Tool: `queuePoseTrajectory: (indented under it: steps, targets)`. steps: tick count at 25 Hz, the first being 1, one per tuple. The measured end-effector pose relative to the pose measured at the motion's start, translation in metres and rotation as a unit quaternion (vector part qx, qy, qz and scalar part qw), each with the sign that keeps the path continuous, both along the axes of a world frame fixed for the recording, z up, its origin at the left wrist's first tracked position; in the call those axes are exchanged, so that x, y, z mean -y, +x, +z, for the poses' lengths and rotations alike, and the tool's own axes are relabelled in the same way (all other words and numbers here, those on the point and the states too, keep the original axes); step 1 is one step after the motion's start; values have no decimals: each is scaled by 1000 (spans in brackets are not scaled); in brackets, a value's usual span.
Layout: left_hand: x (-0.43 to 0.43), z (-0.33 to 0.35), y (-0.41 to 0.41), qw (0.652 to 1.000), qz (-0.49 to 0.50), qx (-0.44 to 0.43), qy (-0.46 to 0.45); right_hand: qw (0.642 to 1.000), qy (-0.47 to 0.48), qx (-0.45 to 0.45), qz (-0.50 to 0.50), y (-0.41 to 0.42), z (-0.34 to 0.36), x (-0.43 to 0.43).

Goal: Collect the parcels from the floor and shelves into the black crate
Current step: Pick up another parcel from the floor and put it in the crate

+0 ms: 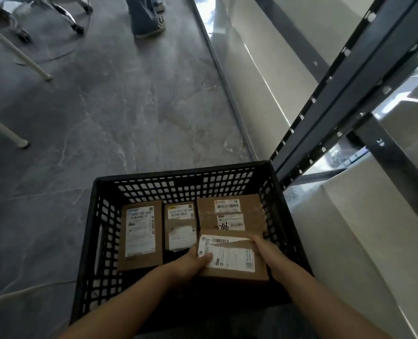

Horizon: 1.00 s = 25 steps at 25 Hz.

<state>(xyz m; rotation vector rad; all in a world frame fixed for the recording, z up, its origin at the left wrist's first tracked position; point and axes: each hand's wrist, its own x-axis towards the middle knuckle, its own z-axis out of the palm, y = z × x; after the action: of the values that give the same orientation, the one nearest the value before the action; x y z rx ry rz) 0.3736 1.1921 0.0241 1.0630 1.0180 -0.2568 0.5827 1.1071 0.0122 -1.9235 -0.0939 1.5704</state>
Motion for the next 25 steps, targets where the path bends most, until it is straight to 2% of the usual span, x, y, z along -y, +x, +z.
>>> queuePoseTrajectory:
  steps: [9, 12, 18, 23, 25]
  targets:
    - [12, -4, -2, 999, 13, -13, 50, 996, 13, 70, 58, -4, -5, -4]
    - [15, -3, -4, 998, 30, -5, 56, 989, 5, 124, 78, -5, -1, -1]
    - [33, -7, -4, 999, 23, 2, 48, 962, 55, 233, 131, -1, -2, -4]
    - [39, -17, 7, 997, -63, -15, 52, 947, -46, 273, 164, 2, -14, -1]
    - [38, -21, 10, 994, -88, -10, 62, 944, -57, 280, 166, 5, -16, -1]
